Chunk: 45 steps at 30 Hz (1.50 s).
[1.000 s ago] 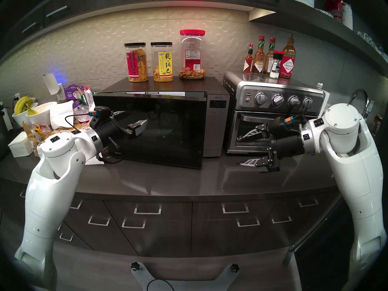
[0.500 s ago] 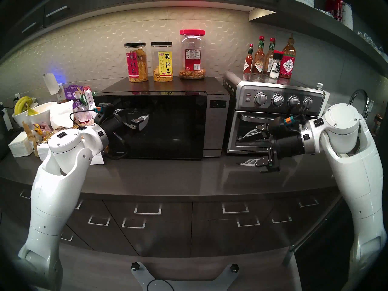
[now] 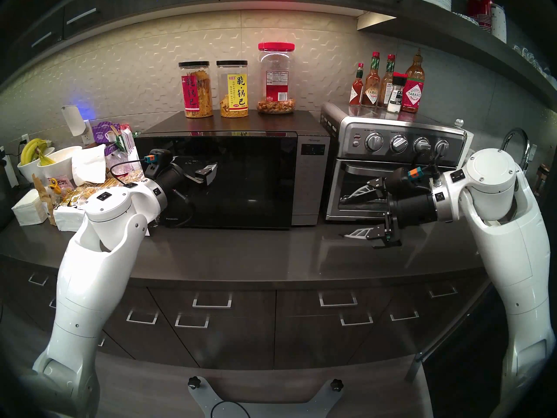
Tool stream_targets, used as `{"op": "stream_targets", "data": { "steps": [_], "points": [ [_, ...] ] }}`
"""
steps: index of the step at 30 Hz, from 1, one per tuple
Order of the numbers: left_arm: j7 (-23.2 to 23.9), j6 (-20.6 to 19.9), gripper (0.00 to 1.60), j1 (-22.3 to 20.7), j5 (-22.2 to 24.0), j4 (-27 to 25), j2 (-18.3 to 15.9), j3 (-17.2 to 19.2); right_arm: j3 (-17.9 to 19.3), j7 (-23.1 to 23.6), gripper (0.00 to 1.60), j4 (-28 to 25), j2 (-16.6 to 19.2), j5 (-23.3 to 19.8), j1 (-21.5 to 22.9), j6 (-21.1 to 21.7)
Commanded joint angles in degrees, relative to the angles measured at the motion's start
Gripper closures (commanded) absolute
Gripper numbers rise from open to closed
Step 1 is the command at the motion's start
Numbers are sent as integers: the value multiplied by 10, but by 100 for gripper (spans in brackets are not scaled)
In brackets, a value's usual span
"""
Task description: Open the microwave, put the plate inside, and close the door
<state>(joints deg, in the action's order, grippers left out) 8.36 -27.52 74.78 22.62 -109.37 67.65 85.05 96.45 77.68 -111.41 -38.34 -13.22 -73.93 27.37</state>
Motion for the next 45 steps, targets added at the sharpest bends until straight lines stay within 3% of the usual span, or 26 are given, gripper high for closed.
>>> {"op": "stream_targets", "data": {
  "steps": [1,22,28,39,45],
  "points": [
    [-12,14,0,-24,-1,11,20,-4,2,2,0,0,-1,-4,7,-2],
    [-31,33,0,-48,-13,52,38,-22,2,2,0,0,-1,-4,7,-2],
    [-18,13,0,-24,1,1,26,-17,2,2,0,0,-1,-4,7,-2],
    [17,-26,0,69,35,-93,-27,65,2,1,0,-1,-1,-4,6,-1],
    [35,-47,0,113,58,-134,-35,122,2,1,0,-1,0,-3,6,-1]
  ]
}}
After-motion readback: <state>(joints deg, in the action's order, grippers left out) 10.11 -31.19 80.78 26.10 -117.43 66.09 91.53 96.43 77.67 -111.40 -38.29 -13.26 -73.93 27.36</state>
